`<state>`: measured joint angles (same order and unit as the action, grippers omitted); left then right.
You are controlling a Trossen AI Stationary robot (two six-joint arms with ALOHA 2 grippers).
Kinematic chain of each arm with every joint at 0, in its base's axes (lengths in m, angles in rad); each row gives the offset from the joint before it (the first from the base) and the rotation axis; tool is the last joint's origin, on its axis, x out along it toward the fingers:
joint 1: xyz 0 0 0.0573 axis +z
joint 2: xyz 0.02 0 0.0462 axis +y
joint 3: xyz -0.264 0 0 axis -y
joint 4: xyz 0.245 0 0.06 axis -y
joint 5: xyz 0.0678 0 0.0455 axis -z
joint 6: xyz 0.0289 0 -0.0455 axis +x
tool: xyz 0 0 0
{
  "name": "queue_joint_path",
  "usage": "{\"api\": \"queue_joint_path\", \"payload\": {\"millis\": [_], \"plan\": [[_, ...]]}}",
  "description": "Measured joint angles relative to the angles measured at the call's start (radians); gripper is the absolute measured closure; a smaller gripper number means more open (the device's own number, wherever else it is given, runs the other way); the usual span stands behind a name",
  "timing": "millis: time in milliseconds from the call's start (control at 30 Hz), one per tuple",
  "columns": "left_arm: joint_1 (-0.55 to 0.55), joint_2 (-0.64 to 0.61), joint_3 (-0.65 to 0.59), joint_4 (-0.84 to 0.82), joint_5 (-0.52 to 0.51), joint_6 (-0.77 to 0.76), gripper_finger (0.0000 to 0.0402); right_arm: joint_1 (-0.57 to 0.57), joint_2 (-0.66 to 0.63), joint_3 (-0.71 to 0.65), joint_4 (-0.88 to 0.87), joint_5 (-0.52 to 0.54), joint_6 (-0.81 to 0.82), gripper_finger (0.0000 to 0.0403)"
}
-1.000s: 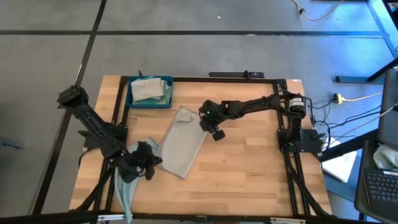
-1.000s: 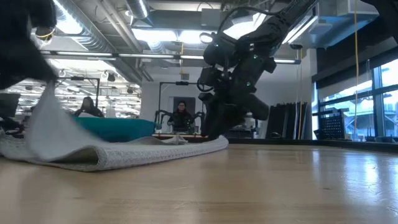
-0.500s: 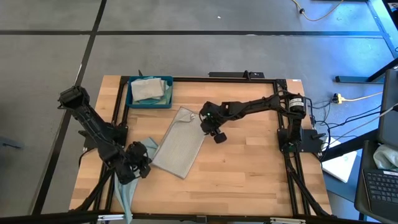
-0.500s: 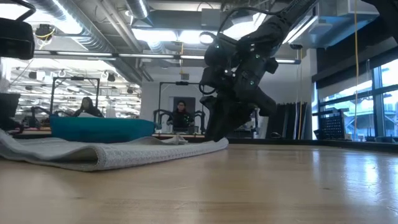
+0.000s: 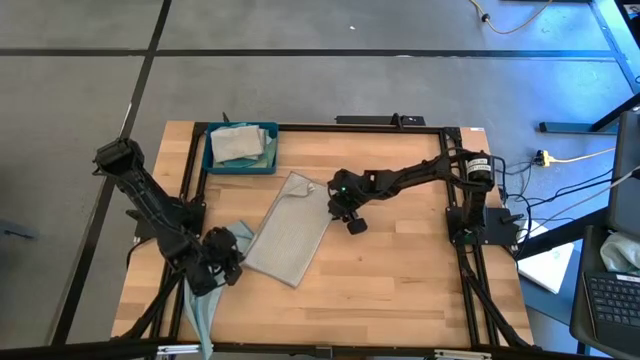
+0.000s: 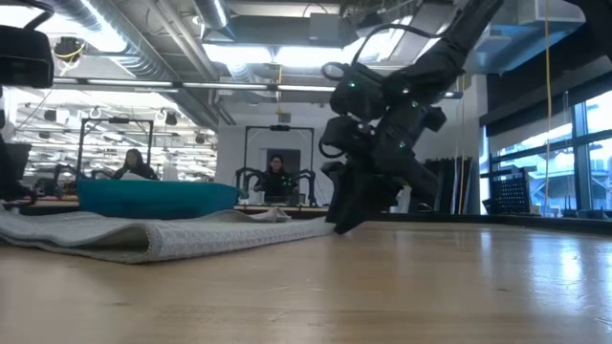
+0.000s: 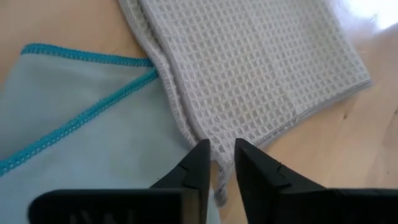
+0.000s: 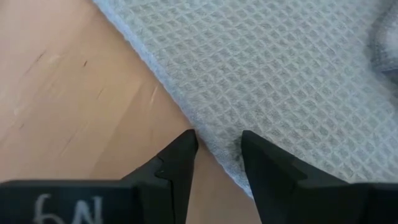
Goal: Fold microfiber towels
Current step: Fold the gray towel
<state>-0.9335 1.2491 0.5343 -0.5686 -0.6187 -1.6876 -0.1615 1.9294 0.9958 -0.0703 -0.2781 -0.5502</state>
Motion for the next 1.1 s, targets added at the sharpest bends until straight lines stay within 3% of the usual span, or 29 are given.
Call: {"api": "queue_joint_path", "payload": {"millis": [267, 400, 633, 733, 867, 1100], "plan": [[0.039, 0.0, 0.0, 0.0, 0.062, -0.006, 0.0249, 0.002, 0.004, -0.003, 0.051, -0.011, 0.048, 0.0263], [0.073, -0.033, 0.0, 0.001, 0.032, 0.006, 0.0223, 0.002, 0.005, -0.004, 0.057, -0.012, 0.048, 0.0263], [0.214, -0.174, 0.049, 0.008, -0.062, 0.379, 0.0224, 0.002, 0.006, -0.001, 0.018, -0.018, 0.104, 0.0263], [0.272, -0.192, 0.058, 0.072, -0.085, 0.507, 0.0225, 0.003, 0.002, 0.0, -0.078, -0.088, 0.154, 0.0263], [0.331, -0.178, 0.058, 0.182, -0.041, 0.651, 0.0225, 0.006, 0.001, 0.002, -0.203, -0.232, 0.263, 0.0263], [0.362, -0.108, 0.058, 0.314, -0.013, 0.751, 0.0225, 0.095, 0.004, -0.002, -0.369, -0.41, 0.46, 0.0263]]}}
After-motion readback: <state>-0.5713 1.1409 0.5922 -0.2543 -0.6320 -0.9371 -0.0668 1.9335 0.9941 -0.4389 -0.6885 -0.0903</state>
